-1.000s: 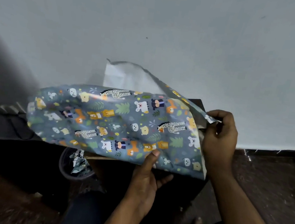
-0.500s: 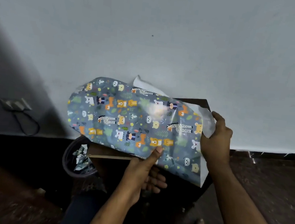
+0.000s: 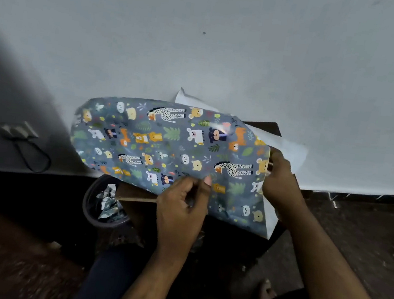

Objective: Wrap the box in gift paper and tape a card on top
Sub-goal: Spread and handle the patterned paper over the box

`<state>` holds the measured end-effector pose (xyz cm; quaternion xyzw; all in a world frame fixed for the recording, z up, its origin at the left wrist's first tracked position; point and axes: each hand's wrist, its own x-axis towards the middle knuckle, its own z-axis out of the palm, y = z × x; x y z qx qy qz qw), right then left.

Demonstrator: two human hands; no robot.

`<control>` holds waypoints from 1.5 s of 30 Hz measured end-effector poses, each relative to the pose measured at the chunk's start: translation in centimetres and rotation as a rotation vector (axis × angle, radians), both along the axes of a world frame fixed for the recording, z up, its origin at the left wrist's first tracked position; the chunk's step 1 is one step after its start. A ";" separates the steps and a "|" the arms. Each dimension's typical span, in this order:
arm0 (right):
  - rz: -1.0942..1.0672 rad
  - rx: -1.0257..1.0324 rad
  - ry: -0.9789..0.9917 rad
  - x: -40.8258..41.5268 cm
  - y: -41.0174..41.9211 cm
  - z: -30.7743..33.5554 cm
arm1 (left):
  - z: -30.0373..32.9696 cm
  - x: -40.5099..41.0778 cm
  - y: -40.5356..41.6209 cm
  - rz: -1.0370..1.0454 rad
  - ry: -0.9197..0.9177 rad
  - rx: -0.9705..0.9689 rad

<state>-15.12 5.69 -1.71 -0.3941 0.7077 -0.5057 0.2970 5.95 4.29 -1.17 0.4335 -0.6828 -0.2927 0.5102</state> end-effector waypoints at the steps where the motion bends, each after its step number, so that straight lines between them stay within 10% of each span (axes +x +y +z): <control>1: -0.009 0.042 -0.139 -0.3 -0.2 -0.5 | -0.3 0.1 -0.2 -0.021 -0.001 -0.008; 6: 0.059 0.043 -0.657 -0.9 -0.4 -0.7 | -0.9 0.2 -0.7 -0.049 0.007 0.015; 18: 0.199 -0.047 -0.751 2.2 0.2 1.0 | -0.9 0.9 0.0 0.241 0.014 -0.007; 38: 0.401 -0.435 1.028 5.6 3.9 -0.2 | 3.2 6.7 2.6 0.270 0.005 -0.143; 45: 0.431 -0.265 1.035 5.5 4.0 -3.4 | 2.9 7.9 2.6 0.359 0.161 -0.056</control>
